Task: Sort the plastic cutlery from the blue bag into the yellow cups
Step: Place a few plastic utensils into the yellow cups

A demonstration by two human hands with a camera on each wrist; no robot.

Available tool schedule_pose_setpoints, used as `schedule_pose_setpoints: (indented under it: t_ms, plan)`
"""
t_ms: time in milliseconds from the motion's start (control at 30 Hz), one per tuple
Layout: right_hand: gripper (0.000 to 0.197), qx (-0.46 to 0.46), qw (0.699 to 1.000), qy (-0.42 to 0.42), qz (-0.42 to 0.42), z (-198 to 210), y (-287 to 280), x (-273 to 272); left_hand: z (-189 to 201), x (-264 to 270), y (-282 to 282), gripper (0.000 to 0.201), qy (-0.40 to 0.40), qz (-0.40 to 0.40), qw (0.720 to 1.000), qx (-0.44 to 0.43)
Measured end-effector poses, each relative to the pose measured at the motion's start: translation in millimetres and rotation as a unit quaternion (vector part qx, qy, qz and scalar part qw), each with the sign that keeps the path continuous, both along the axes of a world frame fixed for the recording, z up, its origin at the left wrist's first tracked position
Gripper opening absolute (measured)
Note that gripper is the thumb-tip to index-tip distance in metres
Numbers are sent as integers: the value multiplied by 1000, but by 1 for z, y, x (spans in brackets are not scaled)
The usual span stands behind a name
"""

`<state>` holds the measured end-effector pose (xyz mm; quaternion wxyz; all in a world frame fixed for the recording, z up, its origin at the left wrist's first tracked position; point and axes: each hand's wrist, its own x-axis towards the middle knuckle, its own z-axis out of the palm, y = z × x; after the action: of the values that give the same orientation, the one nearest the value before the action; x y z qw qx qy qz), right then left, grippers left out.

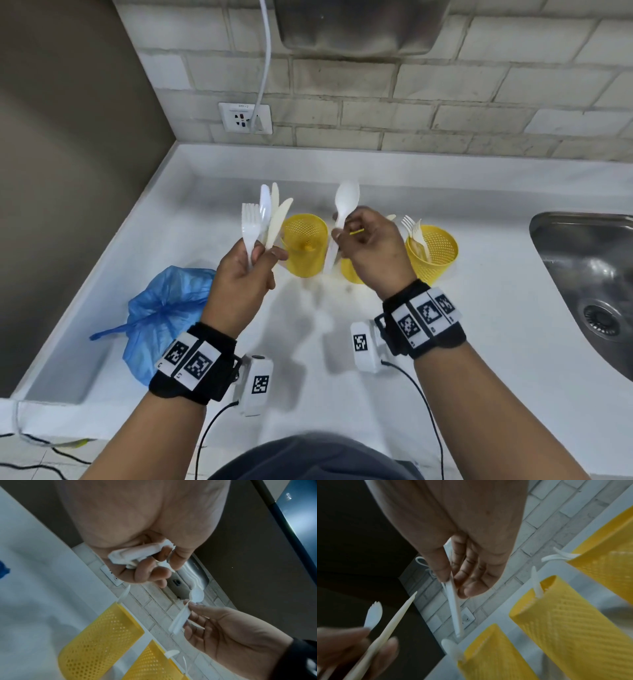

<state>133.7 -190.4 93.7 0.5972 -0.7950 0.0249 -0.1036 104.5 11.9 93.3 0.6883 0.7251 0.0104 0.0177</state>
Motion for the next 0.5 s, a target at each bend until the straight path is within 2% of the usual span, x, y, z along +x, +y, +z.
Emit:
schedule_pose_setpoints:
  t_ms: [167,233,300,400,500]
  plan:
    - [17,-56,997,-45,-25,16,12,34,-6,3,10,22,62,25,996,-64]
    - [17,-100,994,-44,-24,16,20,45,-6,5,11,20,84,35,991,-94]
    - [14,-154,987,-31,-18,10,28,54,-4,5,11,27,103,42,988,-109]
    - [10,-232,973,-10,-8,-6,39,65,1,2,11,45,106,33,988,-109]
    - [11,-328,944,18,-6,-21,46,71,4,-1,8,52,104,26,989,-105]
